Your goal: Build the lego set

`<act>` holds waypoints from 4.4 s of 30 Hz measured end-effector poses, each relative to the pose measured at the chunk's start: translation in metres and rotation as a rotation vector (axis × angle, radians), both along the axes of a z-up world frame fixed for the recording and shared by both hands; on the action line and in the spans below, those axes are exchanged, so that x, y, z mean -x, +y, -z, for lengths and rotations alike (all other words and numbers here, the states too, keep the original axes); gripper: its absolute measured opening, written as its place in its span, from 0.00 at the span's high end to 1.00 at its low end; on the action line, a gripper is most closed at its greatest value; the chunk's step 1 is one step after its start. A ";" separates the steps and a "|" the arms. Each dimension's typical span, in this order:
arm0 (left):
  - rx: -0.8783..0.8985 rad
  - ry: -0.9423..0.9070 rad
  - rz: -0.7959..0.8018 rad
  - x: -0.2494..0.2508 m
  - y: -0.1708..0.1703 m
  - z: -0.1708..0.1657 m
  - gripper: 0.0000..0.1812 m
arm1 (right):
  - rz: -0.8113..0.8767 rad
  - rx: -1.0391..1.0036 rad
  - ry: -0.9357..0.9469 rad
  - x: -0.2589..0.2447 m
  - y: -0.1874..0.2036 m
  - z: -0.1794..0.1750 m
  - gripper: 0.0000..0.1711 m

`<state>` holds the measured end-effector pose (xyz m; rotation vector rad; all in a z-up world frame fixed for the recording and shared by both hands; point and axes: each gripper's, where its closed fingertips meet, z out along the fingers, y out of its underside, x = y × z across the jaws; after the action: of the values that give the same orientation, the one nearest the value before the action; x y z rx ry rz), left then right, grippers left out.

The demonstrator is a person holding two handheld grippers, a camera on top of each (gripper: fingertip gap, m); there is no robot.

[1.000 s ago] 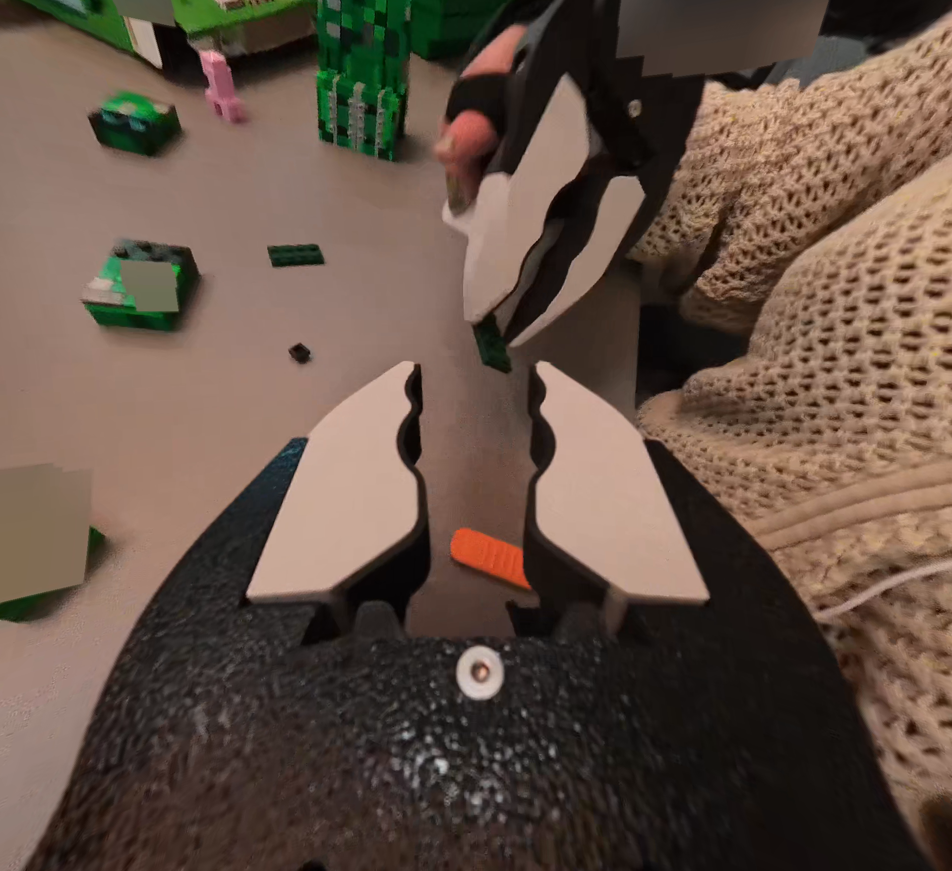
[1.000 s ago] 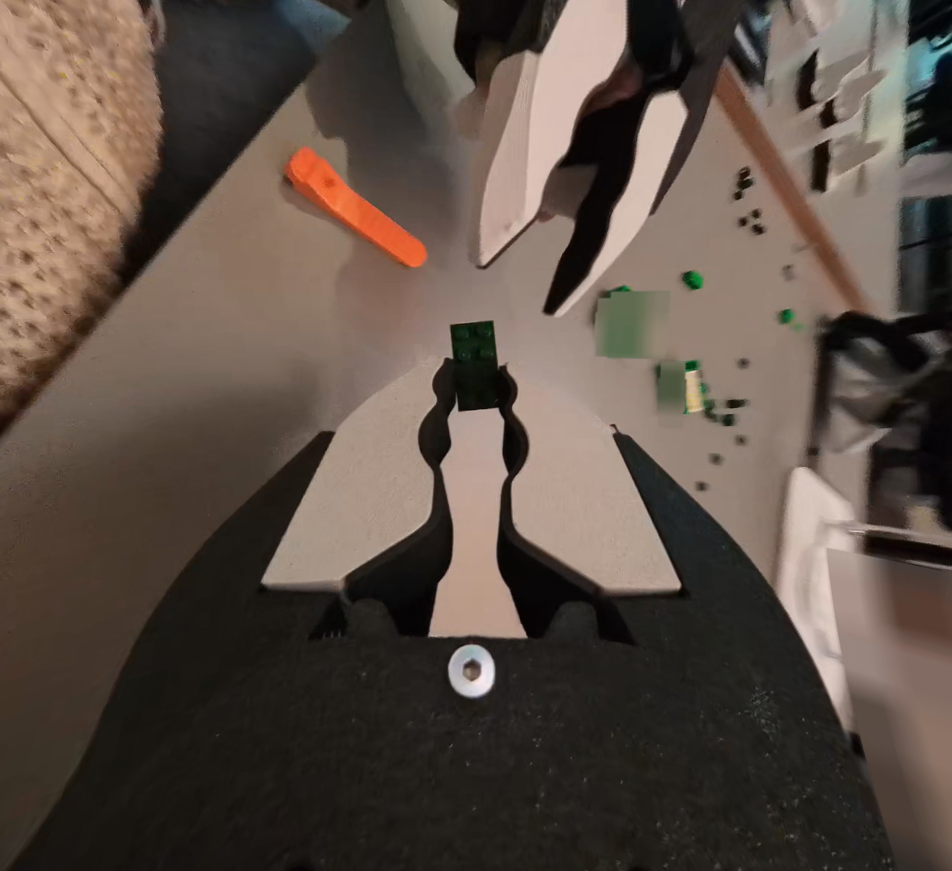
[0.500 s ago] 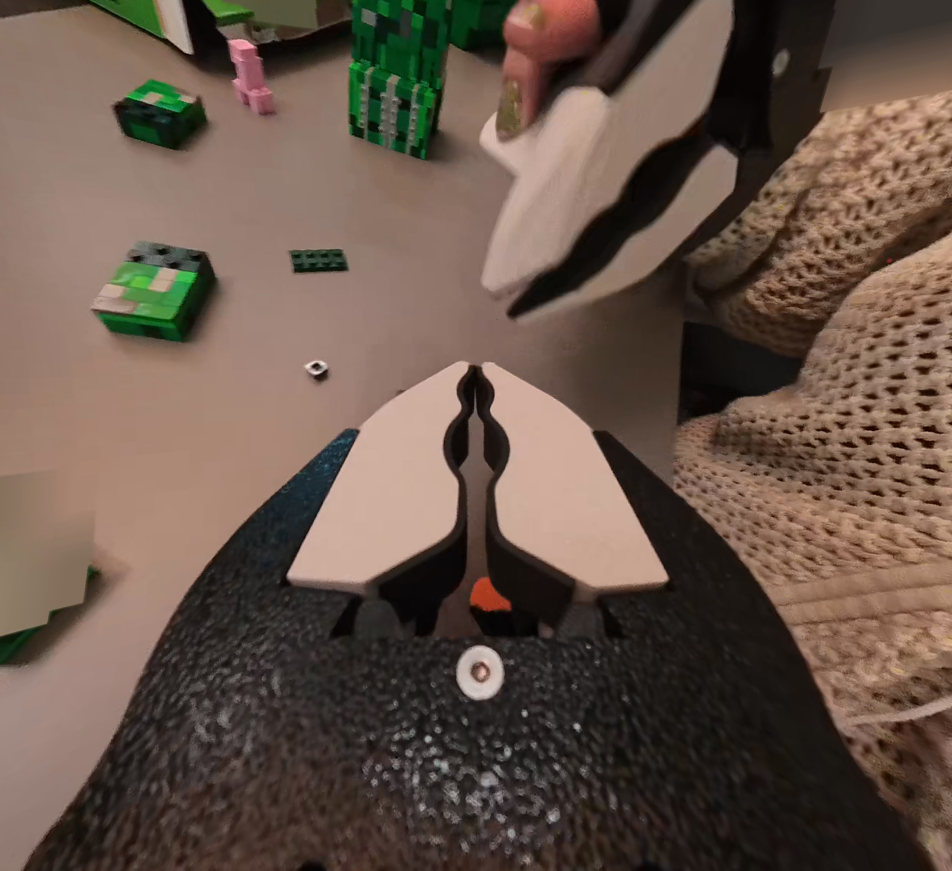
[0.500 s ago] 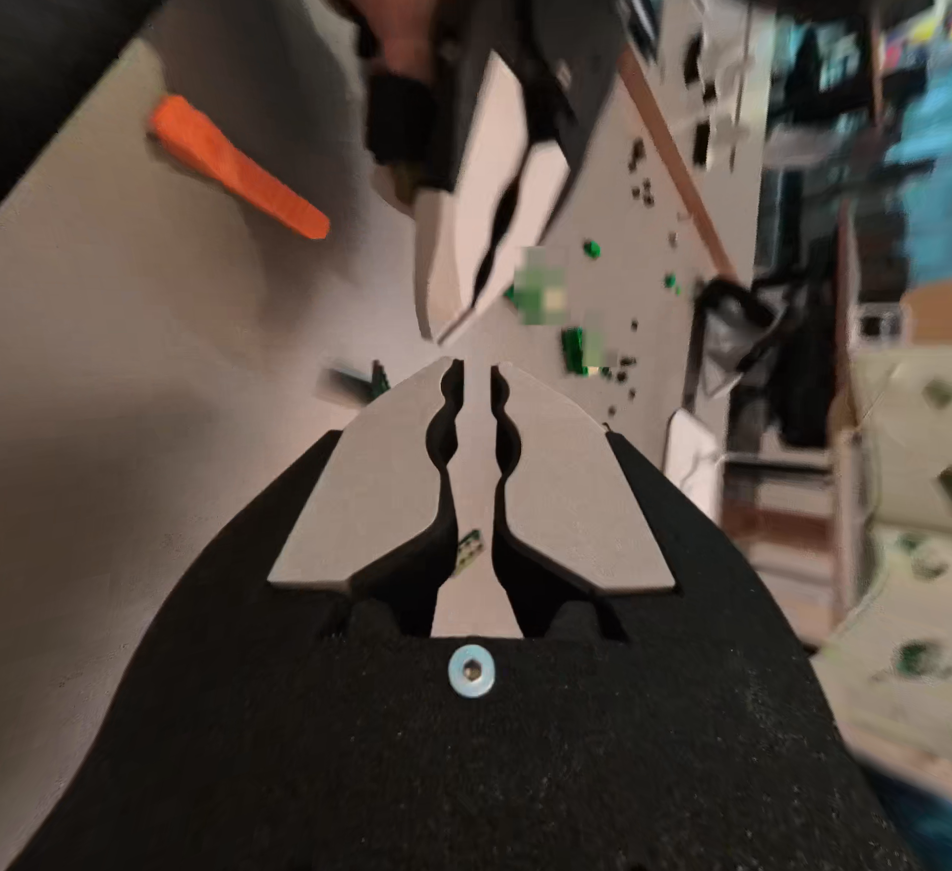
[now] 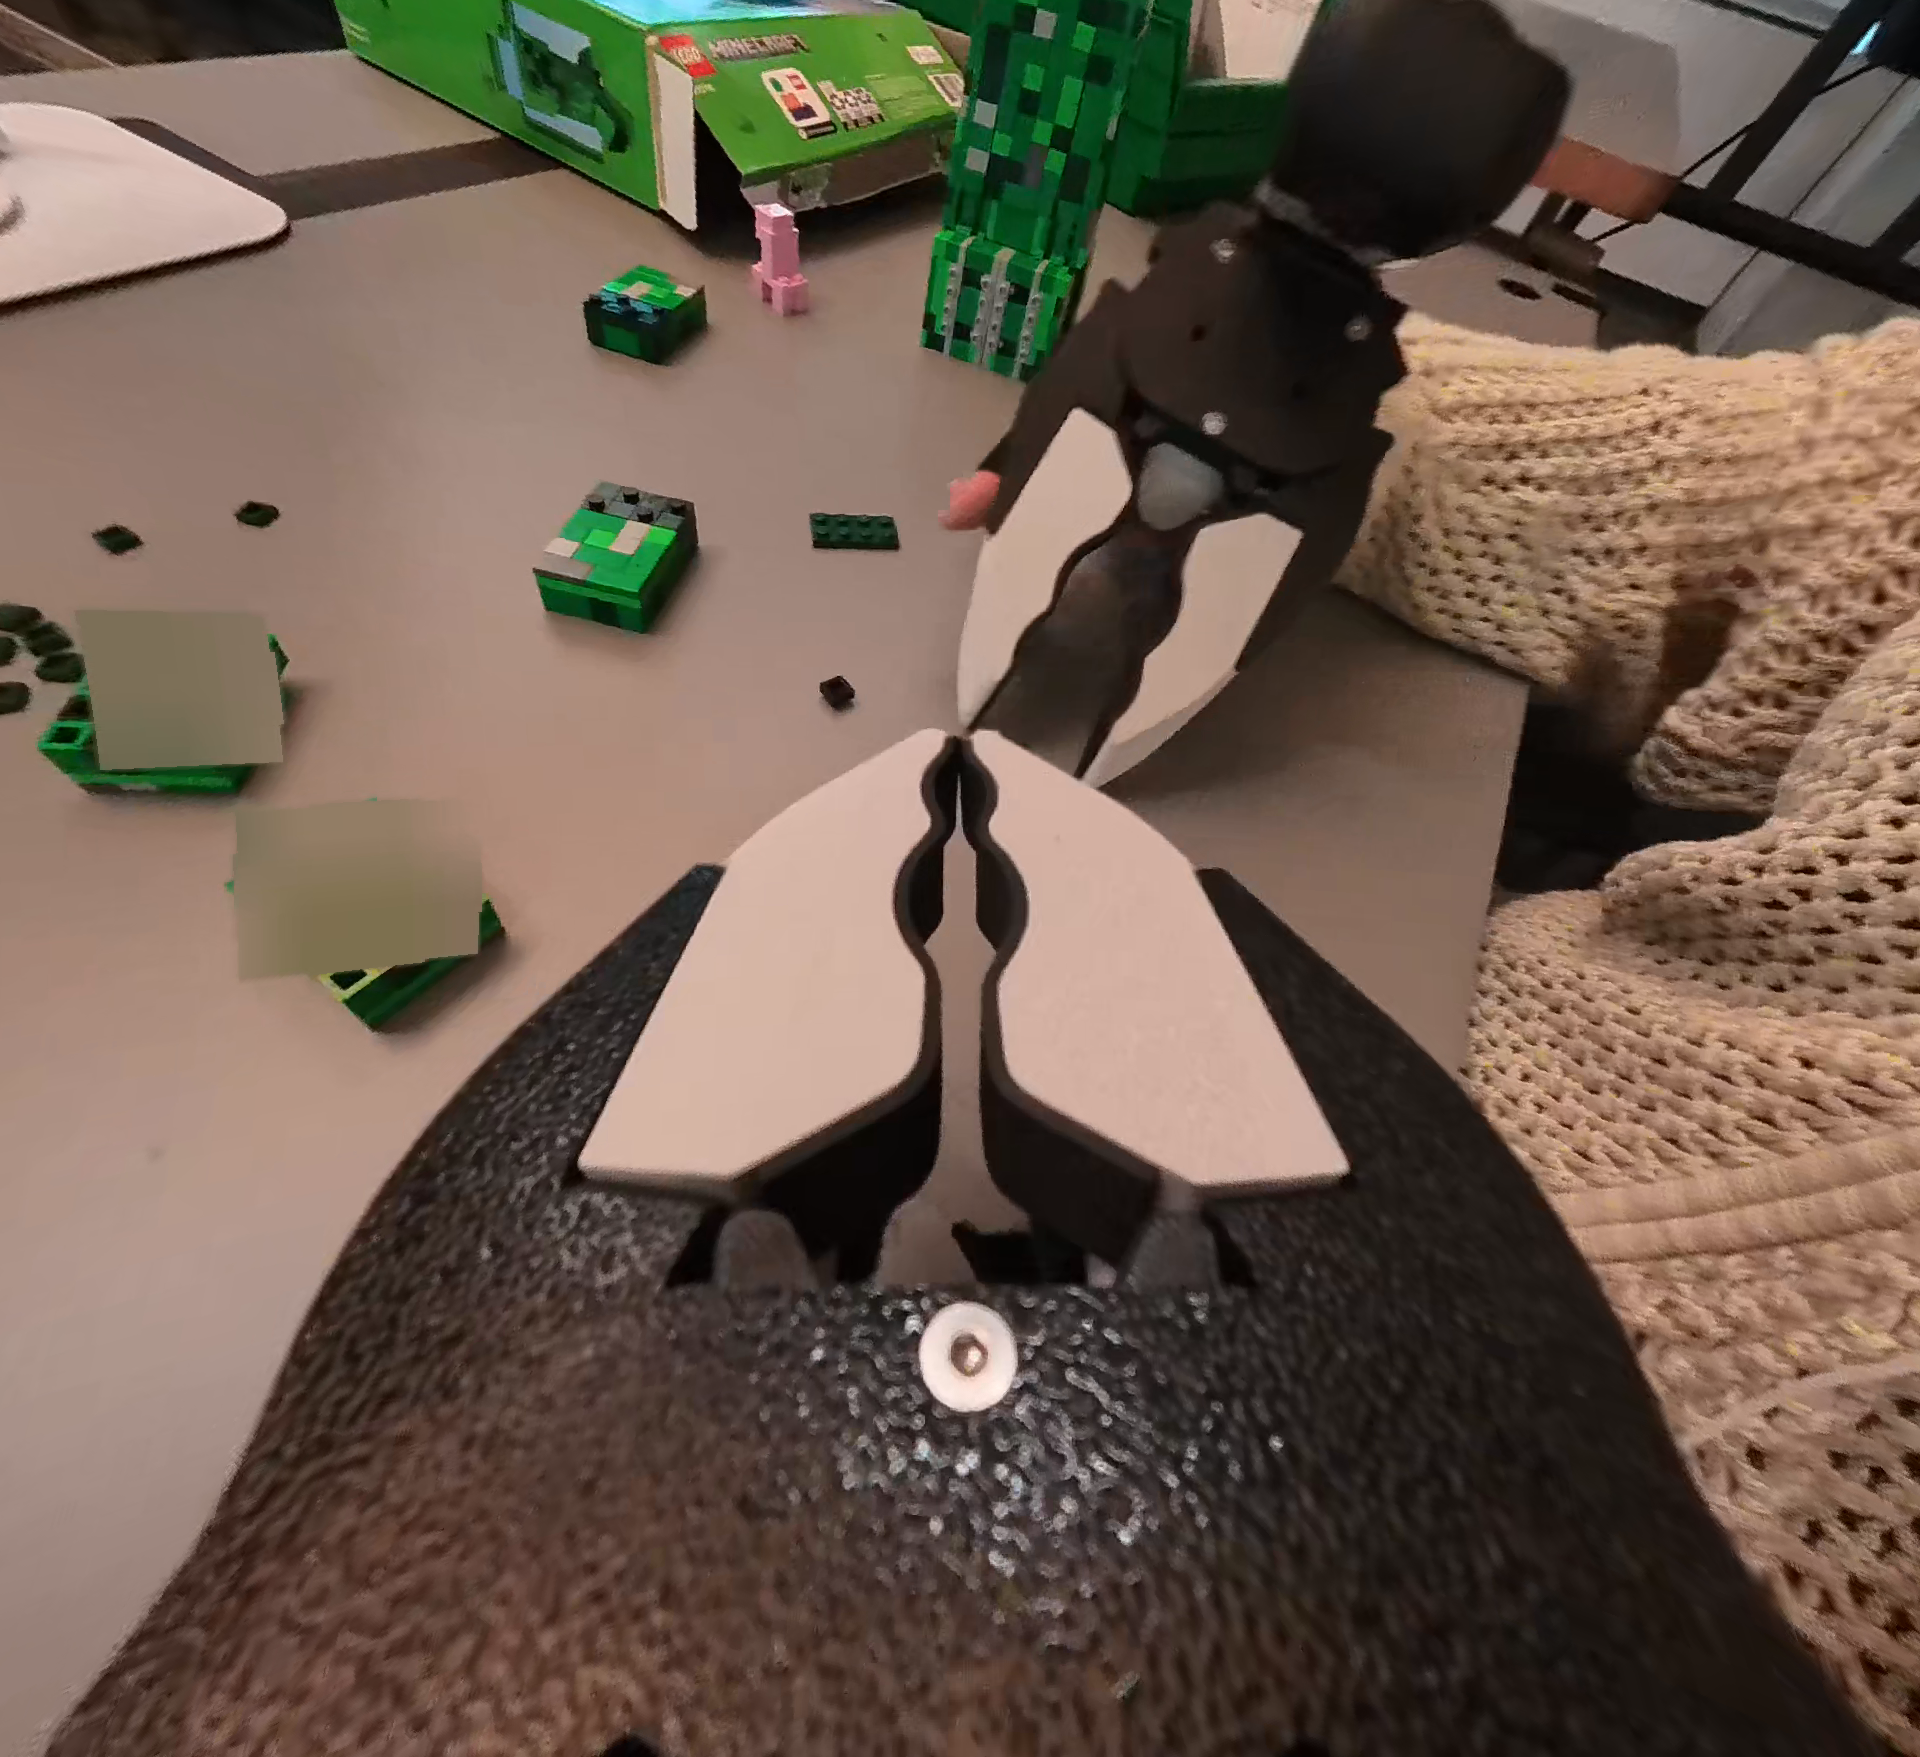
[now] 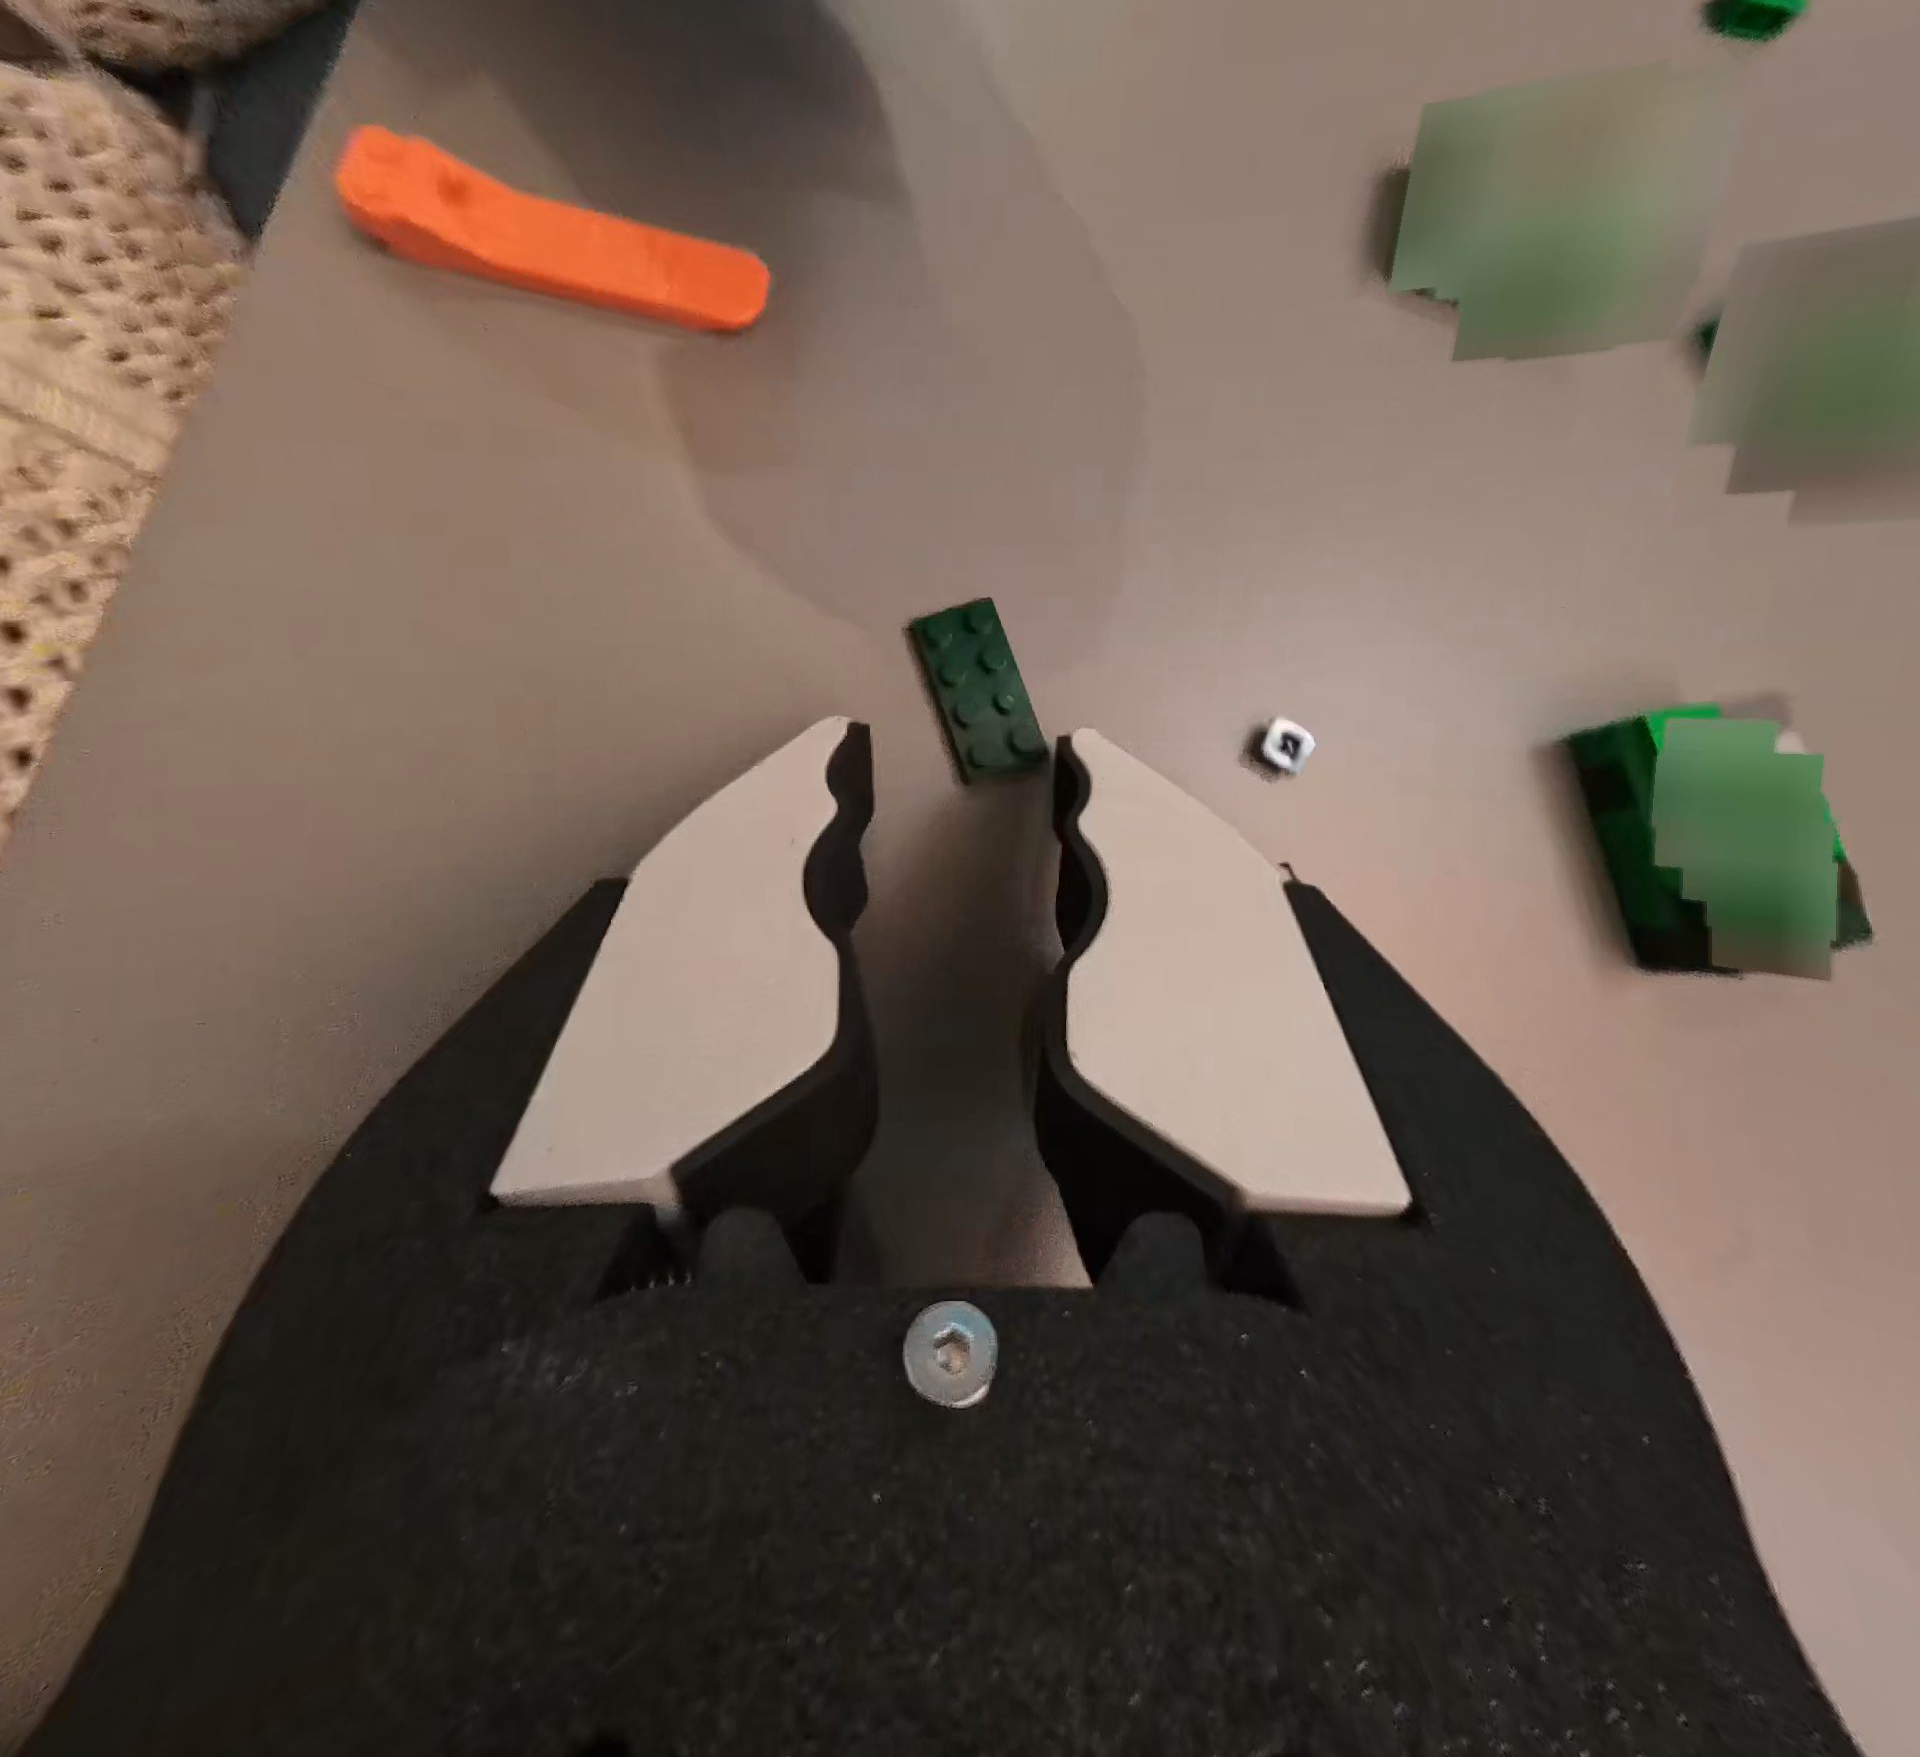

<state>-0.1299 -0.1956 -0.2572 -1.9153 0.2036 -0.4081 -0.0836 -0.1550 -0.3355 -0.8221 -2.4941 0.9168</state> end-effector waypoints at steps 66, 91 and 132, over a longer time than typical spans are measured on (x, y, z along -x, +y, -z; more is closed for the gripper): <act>-0.152 -0.089 0.285 -0.045 0.016 -0.017 0.98 | 0.038 0.617 0.157 0.011 -0.036 -0.105 0.97; 0.184 -0.492 0.059 -0.021 0.031 0.023 0.98 | 0.425 0.344 0.136 0.031 0.043 -0.057 0.91; 0.501 -0.497 0.135 -0.003 0.067 0.060 0.98 | 0.345 -0.011 0.033 0.054 0.036 -0.017 0.96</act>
<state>-0.1264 -0.1282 -0.3175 -2.2152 -0.1110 -1.0893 -0.1375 -0.1188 -0.3184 -1.1766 -2.2292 0.7870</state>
